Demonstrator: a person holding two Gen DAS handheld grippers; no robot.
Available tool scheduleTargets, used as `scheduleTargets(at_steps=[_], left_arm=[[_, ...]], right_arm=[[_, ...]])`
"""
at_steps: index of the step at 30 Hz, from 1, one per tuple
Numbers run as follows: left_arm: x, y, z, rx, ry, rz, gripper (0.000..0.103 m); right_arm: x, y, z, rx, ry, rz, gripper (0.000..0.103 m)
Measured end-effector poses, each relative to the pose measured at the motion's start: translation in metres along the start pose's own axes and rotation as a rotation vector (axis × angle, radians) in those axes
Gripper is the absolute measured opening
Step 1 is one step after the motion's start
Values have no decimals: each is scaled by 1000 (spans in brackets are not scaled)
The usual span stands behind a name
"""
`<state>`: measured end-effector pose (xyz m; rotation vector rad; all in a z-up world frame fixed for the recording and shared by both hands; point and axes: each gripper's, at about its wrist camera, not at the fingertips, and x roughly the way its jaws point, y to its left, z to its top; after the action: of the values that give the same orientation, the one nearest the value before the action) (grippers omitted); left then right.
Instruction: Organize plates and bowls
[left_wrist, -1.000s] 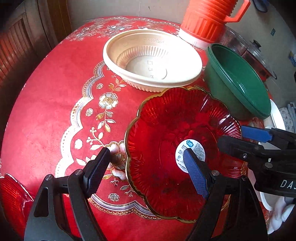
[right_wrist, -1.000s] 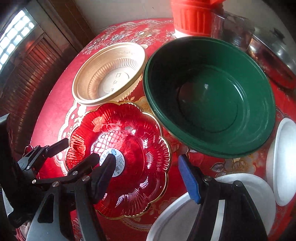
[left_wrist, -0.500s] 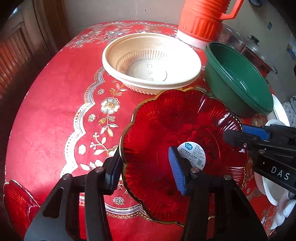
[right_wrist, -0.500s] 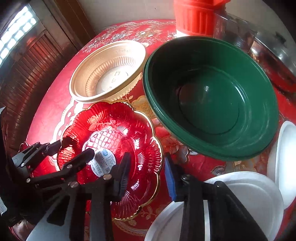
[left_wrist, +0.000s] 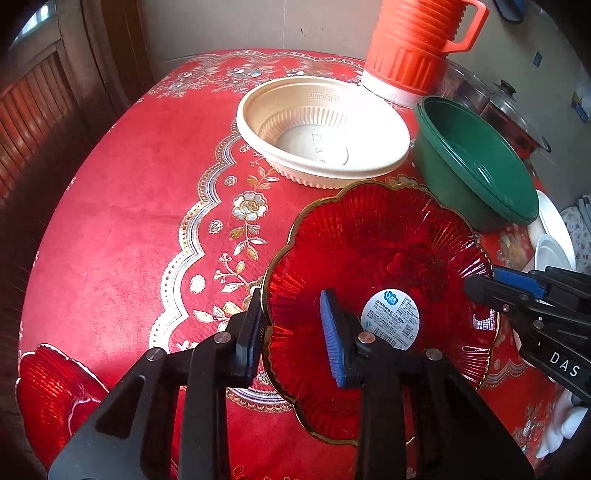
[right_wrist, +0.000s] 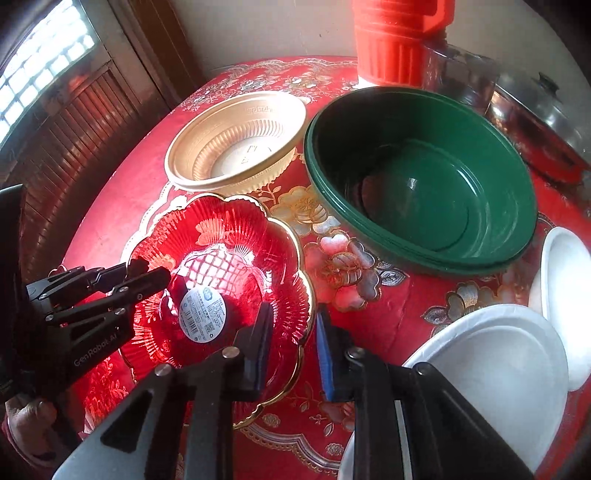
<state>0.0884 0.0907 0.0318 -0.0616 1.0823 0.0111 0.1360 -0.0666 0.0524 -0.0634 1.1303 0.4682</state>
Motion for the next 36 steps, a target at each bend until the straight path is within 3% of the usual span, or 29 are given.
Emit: scheduleTargets(at_steps=[25, 36], left_arm=[[-88, 26, -31, -22, -97, -74, 29], [-141, 77, -72, -86, -145, -51, 29]], right_arm=[[-48, 33, -10, -39, -81, 62, 22], [-66, 92, -13, -141, -93, 133, 22]])
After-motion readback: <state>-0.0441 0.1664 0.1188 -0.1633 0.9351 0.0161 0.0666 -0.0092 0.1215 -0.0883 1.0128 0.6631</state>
